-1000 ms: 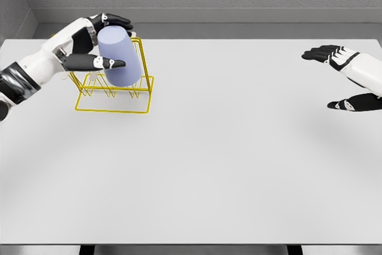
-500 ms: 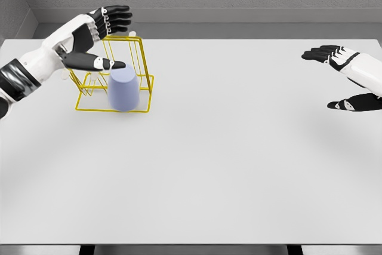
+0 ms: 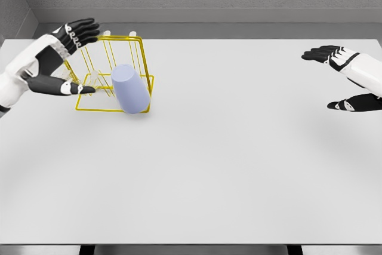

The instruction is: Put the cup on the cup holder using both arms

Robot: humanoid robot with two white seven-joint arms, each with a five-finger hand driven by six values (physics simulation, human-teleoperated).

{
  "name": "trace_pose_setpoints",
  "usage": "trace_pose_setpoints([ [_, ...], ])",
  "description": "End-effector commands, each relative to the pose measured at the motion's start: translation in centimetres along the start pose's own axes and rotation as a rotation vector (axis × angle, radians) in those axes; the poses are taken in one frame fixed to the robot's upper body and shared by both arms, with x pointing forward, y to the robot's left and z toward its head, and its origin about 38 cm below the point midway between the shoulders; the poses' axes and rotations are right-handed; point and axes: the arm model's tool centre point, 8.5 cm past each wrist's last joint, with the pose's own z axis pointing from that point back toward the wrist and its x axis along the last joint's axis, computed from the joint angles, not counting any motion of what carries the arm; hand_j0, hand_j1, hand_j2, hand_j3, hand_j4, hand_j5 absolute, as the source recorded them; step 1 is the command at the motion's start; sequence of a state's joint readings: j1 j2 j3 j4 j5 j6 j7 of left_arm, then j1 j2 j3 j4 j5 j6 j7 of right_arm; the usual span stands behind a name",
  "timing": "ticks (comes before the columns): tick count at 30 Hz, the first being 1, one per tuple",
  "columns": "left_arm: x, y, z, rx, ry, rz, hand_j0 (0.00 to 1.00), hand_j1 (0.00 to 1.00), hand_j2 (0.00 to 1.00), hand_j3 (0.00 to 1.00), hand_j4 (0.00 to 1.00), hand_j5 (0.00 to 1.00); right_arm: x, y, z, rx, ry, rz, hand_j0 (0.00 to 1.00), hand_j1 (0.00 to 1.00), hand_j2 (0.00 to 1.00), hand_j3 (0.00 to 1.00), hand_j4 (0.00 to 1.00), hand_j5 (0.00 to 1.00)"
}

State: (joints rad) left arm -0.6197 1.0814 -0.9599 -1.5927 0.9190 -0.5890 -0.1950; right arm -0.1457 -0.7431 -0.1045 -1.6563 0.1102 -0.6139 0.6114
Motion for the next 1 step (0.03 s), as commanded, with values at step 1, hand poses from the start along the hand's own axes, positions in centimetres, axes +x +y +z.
trace_pose_setpoints([
  [1, 0.49, 1.04, 1.14, 0.015, 0.007, -0.028, 1.00, 1.00, 1.00, 1.00, 1.00, 1.00, 0.01, -0.06, 0.01, -0.004, -0.001, -0.006, 1.00, 1.00, 1.00, 1.00, 1.00, 1.00],
])
